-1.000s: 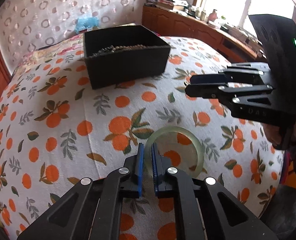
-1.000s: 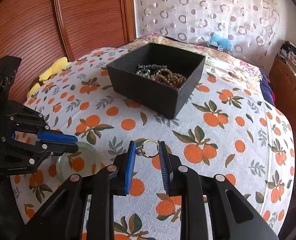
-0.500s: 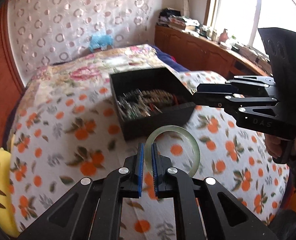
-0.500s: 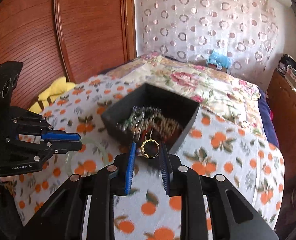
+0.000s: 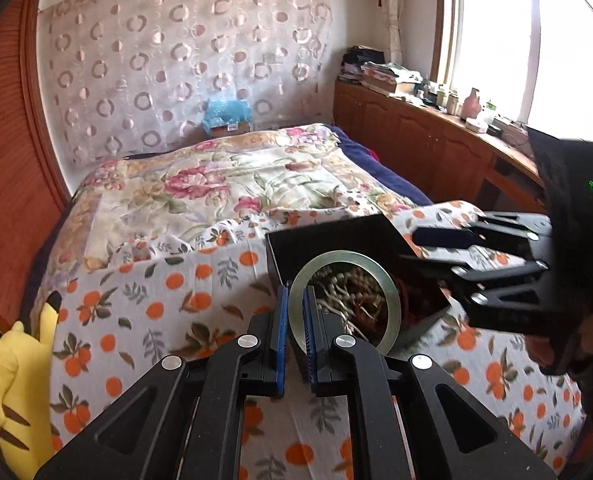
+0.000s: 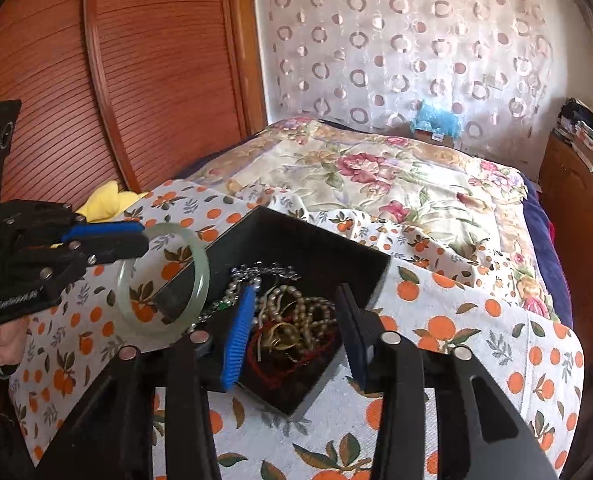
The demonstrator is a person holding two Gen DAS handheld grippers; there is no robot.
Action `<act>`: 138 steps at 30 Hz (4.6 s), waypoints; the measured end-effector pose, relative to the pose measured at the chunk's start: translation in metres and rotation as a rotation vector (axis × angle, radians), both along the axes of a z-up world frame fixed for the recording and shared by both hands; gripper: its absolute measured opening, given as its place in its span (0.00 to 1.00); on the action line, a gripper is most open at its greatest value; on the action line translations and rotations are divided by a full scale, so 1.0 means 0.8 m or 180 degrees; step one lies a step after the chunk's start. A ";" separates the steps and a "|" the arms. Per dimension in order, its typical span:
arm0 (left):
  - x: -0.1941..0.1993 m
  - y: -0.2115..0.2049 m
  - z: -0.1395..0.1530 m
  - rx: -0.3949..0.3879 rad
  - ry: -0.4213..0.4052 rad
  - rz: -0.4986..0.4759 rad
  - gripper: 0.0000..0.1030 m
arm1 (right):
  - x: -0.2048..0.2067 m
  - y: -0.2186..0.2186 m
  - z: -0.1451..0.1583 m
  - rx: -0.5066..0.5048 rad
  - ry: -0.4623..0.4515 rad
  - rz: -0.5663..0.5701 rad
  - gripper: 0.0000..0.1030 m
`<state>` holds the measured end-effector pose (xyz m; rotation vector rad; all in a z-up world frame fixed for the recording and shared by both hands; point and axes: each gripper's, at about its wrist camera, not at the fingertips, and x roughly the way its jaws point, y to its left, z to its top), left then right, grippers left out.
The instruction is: Organize jewelry
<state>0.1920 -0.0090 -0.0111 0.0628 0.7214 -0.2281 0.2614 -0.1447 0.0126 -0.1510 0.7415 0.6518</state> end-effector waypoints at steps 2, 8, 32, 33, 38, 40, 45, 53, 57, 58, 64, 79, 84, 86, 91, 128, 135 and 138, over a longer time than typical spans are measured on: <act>0.011 -0.004 -0.002 0.0036 -0.0012 0.0015 0.06 | -0.001 -0.009 0.001 0.0019 -0.0011 -0.0058 0.43; 0.054 -0.017 -0.019 0.0104 0.0085 0.0018 0.06 | -0.012 -0.040 -0.001 0.0071 0.0021 -0.0265 0.43; 0.038 -0.036 -0.036 0.0218 0.0178 0.0066 0.38 | -0.065 -0.069 -0.012 0.0063 -0.0027 -0.0570 0.45; 0.033 -0.035 -0.034 0.0215 0.0163 0.0080 0.48 | -0.068 -0.071 -0.012 0.0060 -0.0039 -0.0618 0.47; -0.002 -0.029 -0.029 0.0226 0.0029 0.0181 0.83 | -0.082 -0.078 -0.010 0.0072 -0.0136 -0.0829 0.66; -0.017 -0.027 -0.027 0.0228 -0.0006 0.0255 0.89 | -0.088 -0.080 -0.009 0.0081 -0.0180 -0.0900 0.75; -0.065 -0.018 -0.017 0.0209 -0.0163 0.0356 0.92 | -0.119 -0.087 0.005 0.0196 -0.0376 -0.1054 0.95; -0.141 -0.008 0.010 0.0105 -0.0410 0.0559 0.92 | -0.172 -0.089 0.035 0.0293 -0.0616 -0.1152 0.97; -0.164 -0.008 0.018 0.0112 -0.0485 0.0642 0.92 | -0.198 -0.087 0.047 0.0286 -0.0702 -0.1148 0.97; -0.168 -0.008 0.019 0.0098 -0.0484 0.0640 0.92 | -0.203 -0.087 0.049 0.0296 -0.0707 -0.1140 0.97; -0.188 -0.004 0.024 0.0069 -0.0545 0.0674 0.92 | -0.223 -0.083 0.059 0.0363 -0.0786 -0.1147 0.97; -0.194 -0.002 0.026 0.0021 -0.0580 0.0687 0.92 | -0.233 -0.092 0.060 0.0346 -0.0791 -0.1237 0.97; -0.195 -0.004 0.029 0.0023 -0.0602 0.0675 0.92 | -0.233 -0.095 0.061 0.0347 -0.0789 -0.1240 0.97; -0.196 -0.006 0.031 0.0032 -0.0613 0.0667 0.92 | -0.233 -0.095 0.061 0.0346 -0.0794 -0.1241 0.97; -0.198 -0.008 0.035 0.0033 -0.0633 0.0659 0.92 | -0.233 -0.095 0.061 0.0343 -0.0795 -0.1237 0.97; -0.206 -0.012 0.043 0.0004 -0.0726 0.0656 0.92 | -0.234 -0.093 0.061 0.0344 -0.0797 -0.1237 0.97; -0.207 -0.012 0.043 -0.0001 -0.0728 0.0661 0.92 | -0.234 -0.093 0.061 0.0349 -0.0795 -0.1235 0.97; -0.207 -0.012 0.042 0.0002 -0.0728 0.0659 0.92 | -0.234 -0.091 0.060 0.0353 -0.0795 -0.1233 0.97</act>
